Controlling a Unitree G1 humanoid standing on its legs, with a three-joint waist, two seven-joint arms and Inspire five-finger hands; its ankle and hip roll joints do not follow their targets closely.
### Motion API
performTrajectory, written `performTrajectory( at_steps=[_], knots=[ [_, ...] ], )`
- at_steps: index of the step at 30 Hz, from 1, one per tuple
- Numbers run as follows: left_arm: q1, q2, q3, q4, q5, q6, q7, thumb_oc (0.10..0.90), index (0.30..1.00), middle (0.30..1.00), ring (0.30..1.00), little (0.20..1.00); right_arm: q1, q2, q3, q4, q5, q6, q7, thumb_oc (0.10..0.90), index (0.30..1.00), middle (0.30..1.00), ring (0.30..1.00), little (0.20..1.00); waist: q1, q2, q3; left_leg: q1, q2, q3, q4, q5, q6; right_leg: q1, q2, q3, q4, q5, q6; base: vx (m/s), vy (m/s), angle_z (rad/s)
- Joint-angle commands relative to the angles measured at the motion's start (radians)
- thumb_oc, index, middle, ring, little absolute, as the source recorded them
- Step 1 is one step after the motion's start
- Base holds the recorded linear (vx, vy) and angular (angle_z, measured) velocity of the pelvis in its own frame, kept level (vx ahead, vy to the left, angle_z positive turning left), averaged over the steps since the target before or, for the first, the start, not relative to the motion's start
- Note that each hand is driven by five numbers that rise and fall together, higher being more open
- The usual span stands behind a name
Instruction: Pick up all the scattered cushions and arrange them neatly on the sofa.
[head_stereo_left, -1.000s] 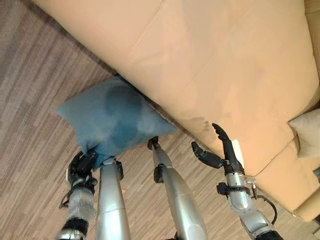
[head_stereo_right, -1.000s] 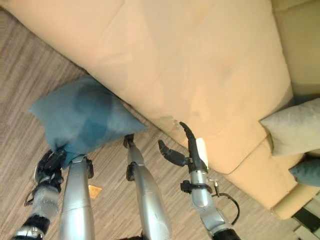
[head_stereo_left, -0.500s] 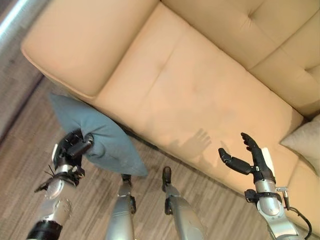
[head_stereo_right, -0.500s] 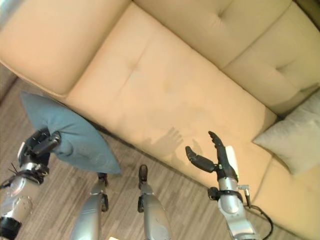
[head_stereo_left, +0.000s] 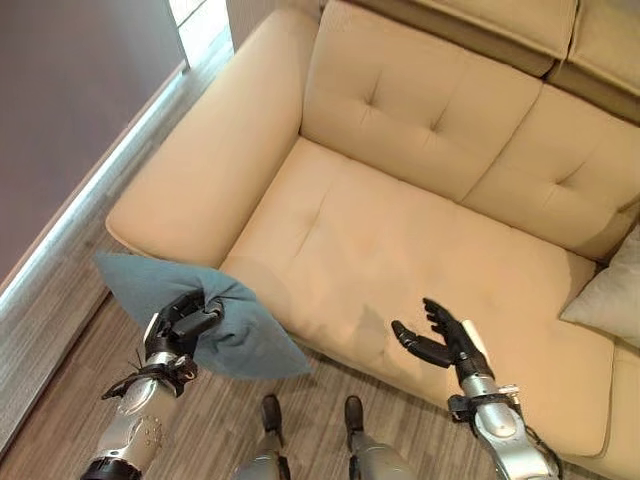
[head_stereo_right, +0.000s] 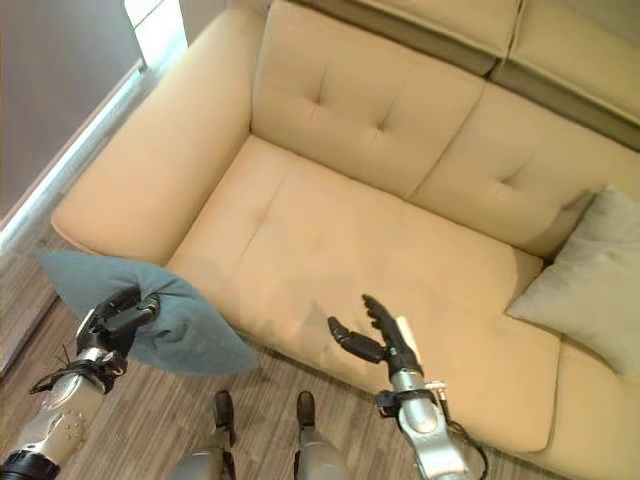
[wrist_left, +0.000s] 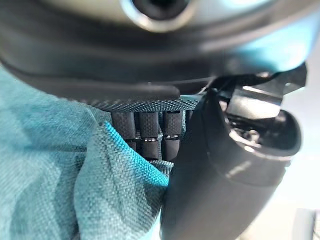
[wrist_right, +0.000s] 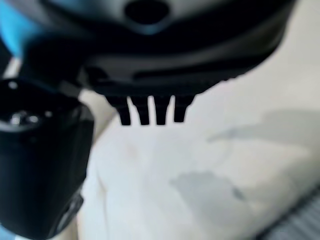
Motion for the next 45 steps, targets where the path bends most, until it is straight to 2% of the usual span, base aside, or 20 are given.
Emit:
performTrajectory(
  at_steps=[1,2,4,5,7,8,14,21,27,37,38,39,40,41,45],
  knots=[
    [-0.195,0.015,-0.029,-0.148,0.010,-0.149,-0.156,0.400,0.300,0.300,0.300,0.300,0.036,-0.018,0.054,0.075,0.057,-0.020,-0.003,0.800,0.900,0.900,0.900,0.900,-0.012,0.046,-0.266,0.041,0.015,-0.070,0.001,-0.115,-0.031,-0.008,-0.007,-0.017,0.071,-0.032,0.050,-0.02,-0.066,0.08],
    [-0.232,0.046,-0.063,-0.179,-0.002,-0.142,-0.159,0.400,0.300,0.300,0.300,0.300,-0.013,0.019,0.062,0.202,0.099,0.004,-0.014,0.800,0.900,0.900,0.900,0.900,-0.005,0.055,-0.279,0.046,0.014,-0.074,0.001,-0.115,-0.034,0.009,-0.007,-0.027,0.064,-0.036,0.050,-0.02,-0.047,0.06],
    [-0.244,0.062,-0.075,-0.197,-0.007,-0.141,-0.163,0.400,0.300,0.300,0.300,0.300,-0.039,0.046,0.065,0.267,0.138,0.017,-0.009,0.800,0.900,0.900,0.900,0.900,-0.001,0.058,-0.283,0.051,0.014,-0.077,0.001,-0.116,-0.035,0.017,-0.007,-0.030,0.061,-0.038,0.050,-0.01,-0.042,0.01],
    [-0.259,0.069,-0.085,-0.220,-0.017,-0.140,-0.165,0.400,0.300,0.300,0.300,0.300,-0.077,0.086,0.060,0.352,0.238,0.026,0.003,0.800,0.900,0.900,0.900,0.900,0.006,0.063,-0.294,0.057,0.013,-0.077,0.001,-0.118,-0.038,0.029,-0.006,-0.032,0.054,-0.038,0.049,0.00,-0.037,0.07],
    [-0.272,0.066,-0.092,-0.221,-0.024,-0.139,-0.170,0.400,0.300,0.300,0.300,0.300,-0.095,0.100,0.068,0.389,0.273,0.031,0.020,0.800,0.900,0.900,0.900,0.900,0.009,0.064,-0.297,0.061,0.012,-0.078,0.001,-0.119,-0.039,0.036,-0.006,-0.033,0.051,-0.039,0.048,-0.01,-0.041,0.06],
    [-0.294,0.052,-0.101,-0.213,-0.026,-0.138,-0.174,0.400,0.300,0.300,0.300,0.300,-0.112,0.129,0.089,0.419,0.342,0.038,0.049,0.800,0.900,0.900,0.900,0.900,0.013,0.067,-0.305,0.068,0.013,-0.080,0.001,-0.119,-0.041,0.045,-0.004,-0.034,0.046,-0.040,0.046,-0.02,-0.039,0.01],
    [-0.305,0.019,-0.112,-0.208,-0.049,-0.134,-0.181,0.400,0.300,0.300,0.300,0.300,-0.129,0.198,0.103,0.457,0.466,0.039,0.078,0.800,0.900,0.900,0.900,0.900,0.017,0.079,-0.316,0.086,0.014,-0.077,0.001,-0.124,-0.044,0.066,0.003,-0.033,0.035,-0.046,0.042,0.00,-0.013,0.00],
    [-0.272,-0.047,-0.136,-0.233,-0.094,-0.124,-0.205,0.400,0.300,0.300,0.300,0.300,-0.147,0.315,0.117,0.435,0.830,0.058,0.146,0.800,0.900,0.900,0.900,0.900,0.026,0.097,-0.324,0.097,0.018,-0.074,0.001,-0.123,-0.049,0.080,0.008,-0.033,0.027,-0.049,0.036,0.00,-0.003,0.01],
    [-0.296,-0.065,-0.169,-0.228,-0.096,-0.112,-0.215,0.400,0.300,0.300,0.300,0.300,-0.128,0.332,0.231,0.398,0.898,0.122,0.195,0.800,0.900,0.900,0.900,0.900,0.035,0.095,-0.326,0.105,0.018,-0.078,0.001,-0.121,-0.054,0.094,0.012,-0.038,0.027,-0.056,0.031,0.00,0.000,0.00],
    [-0.379,-0.086,-0.219,-0.212,-0.066,-0.111,-0.198,0.400,0.300,0.300,0.300,0.300,-0.128,0.291,0.418,0.321,0.796,0.181,0.243,0.800,0.900,0.900,0.900,0.900,0.048,0.086,-0.326,0.104,0.016,-0.090,0.001,-0.117,-0.055,0.098,0.012,-0.049,0.025,-0.059,0.027,-0.01,-0.010,0.05],
    [-0.387,-0.091,-0.223,-0.211,-0.062,-0.112,-0.196,0.400,0.300,0.300,0.300,0.300,-0.129,0.286,0.432,0.307,0.791,0.182,0.250,0.755,0.832,0.832,0.832,0.832,0.048,0.085,-0.325,0.104,0.016,-0.091,0.001,-0.117,-0.055,0.098,0.012,-0.050,0.025,-0.059,0.027,0.00,0.000,0.00],
    [-0.396,-0.093,-0.224,-0.208,-0.057,-0.114,-0.193,0.400,0.300,0.300,0.300,0.300,-0.126,0.285,0.444,0.298,0.794,0.185,0.258,0.482,0.422,0.422,0.422,0.422,0.048,0.084,-0.324,0.105,0.016,-0.091,0.001,-0.117,-0.055,0.099,0.012,-0.051,0.026,-0.060,0.027,0.00,0.000,0.00],
    [-0.406,-0.098,-0.225,-0.206,-0.053,-0.114,-0.192,0.400,0.300,0.300,0.300,0.300,-0.126,0.281,0.453,0.289,0.797,0.186,0.266,0.416,0.324,0.324,0.324,0.324,0.047,0.083,-0.322,0.105,0.016,-0.090,0.001,-0.118,-0.055,0.099,0.012,-0.051,0.025,-0.061,0.026,0.00,0.000,0.00],
    [-0.412,-0.104,-0.226,-0.204,-0.050,-0.115,-0.190,0.400,0.300,0.300,0.300,0.300,-0.123,0.277,0.458,0.273,0.802,0.185,0.271,0.400,0.300,0.300,0.300,0.300,0.046,0.082,-0.322,0.107,0.016,-0.089,0.001,-0.119,-0.054,0.100,0.012,-0.051,0.025,-0.061,0.026,0.00,0.000,0.00],
    [-0.430,-0.119,-0.223,-0.198,-0.041,-0.120,-0.177,0.400,0.300,0.300,0.300,0.300,-0.109,0.267,0.467,0.223,0.808,0.174,0.271,0.400,0.300,0.300,0.300,0.300,0.039,0.080,-0.321,0.111,0.017,-0.085,0.001,-0.122,-0.053,0.098,0.013,-0.045,0.026,-0.062,0.027,0.00,0.000,0.00]
  ],
)
